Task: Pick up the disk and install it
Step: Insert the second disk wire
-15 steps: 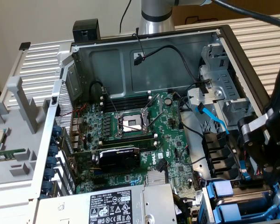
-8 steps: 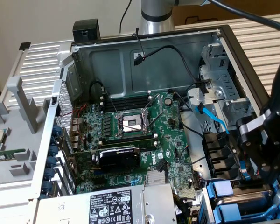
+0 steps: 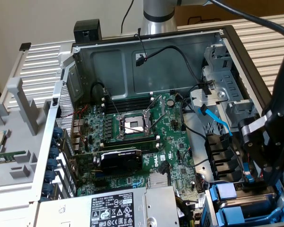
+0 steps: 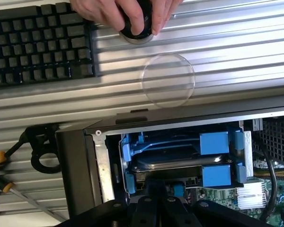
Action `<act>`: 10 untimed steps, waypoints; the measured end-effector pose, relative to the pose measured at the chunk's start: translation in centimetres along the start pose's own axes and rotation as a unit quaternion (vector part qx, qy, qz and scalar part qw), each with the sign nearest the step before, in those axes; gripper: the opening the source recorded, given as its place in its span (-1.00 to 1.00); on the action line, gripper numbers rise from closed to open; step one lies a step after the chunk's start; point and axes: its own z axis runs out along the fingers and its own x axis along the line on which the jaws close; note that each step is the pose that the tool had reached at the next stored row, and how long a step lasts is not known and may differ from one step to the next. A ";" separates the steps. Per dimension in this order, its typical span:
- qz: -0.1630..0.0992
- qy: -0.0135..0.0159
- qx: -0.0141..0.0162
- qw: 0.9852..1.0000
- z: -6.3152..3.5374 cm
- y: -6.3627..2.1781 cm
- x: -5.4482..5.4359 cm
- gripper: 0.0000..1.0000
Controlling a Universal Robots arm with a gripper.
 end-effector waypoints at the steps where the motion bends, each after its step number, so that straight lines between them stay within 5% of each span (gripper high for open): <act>1: 0.000 0.000 0.000 1.000 0.05 -0.03 0.1 -0.79; 10: 0.000 -0.001 0.005 1.000 0.34 -0.11 0.1 -0.79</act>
